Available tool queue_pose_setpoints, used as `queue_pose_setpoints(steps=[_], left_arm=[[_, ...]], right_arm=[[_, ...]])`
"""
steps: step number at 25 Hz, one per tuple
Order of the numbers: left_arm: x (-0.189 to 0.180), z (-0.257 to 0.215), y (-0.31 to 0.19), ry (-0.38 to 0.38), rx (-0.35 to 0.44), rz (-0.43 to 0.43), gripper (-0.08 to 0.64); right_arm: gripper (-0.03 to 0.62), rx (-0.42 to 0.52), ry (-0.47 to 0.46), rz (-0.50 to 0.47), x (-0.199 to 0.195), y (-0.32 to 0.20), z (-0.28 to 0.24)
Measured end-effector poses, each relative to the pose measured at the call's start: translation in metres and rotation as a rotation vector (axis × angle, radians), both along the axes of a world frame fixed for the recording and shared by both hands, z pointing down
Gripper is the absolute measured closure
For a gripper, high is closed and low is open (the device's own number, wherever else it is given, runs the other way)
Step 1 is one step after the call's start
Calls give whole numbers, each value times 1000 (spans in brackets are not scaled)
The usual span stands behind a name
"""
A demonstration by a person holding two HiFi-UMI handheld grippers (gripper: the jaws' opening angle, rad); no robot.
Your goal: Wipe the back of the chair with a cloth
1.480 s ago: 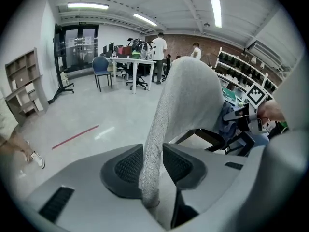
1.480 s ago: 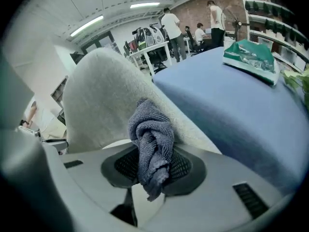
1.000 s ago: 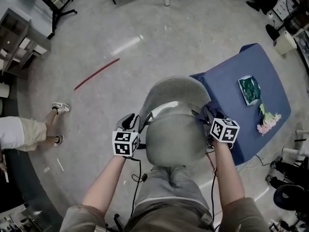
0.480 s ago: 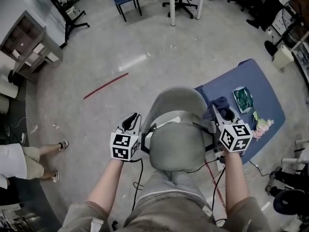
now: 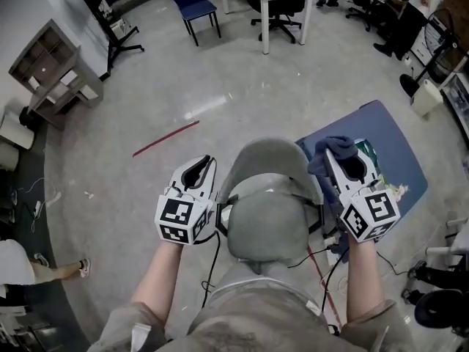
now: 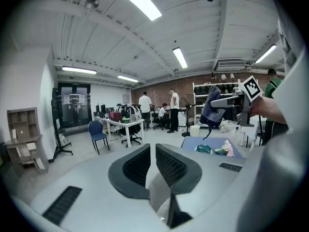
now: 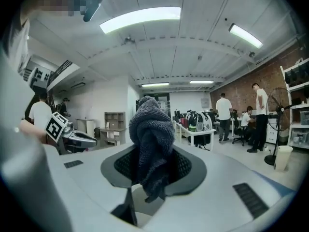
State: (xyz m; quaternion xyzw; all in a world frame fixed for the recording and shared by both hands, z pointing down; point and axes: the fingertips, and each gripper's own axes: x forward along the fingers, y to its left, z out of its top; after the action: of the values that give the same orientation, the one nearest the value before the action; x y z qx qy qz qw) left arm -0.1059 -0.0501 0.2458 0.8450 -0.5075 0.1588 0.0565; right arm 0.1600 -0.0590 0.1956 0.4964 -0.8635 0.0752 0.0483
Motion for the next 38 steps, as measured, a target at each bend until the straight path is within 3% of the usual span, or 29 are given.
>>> queue_pose_setpoints(steps=[7,13,18,25,32,38], left_arm=[[10,-68,11,19,128,8,515],[17,-106,22,-36,229,29,520],[26,-123,31,-24,280,44,522],[41,-123,50,-86,328,69,522],[40,-108,65,-78,277,62,522],[32,-96,74,-80,239,44,522]], right_arm=[[451,153,-14,-56,-10,24,-68],[451,236,-12,-108,-22,45,-108],[451,277,-18,-137,-28,62,-124],[451,258,-18,-150,-30,82,-109],[451,149,-11,-175,-44,94,-65],[451,122,-14,-194,-51,94,-55]])
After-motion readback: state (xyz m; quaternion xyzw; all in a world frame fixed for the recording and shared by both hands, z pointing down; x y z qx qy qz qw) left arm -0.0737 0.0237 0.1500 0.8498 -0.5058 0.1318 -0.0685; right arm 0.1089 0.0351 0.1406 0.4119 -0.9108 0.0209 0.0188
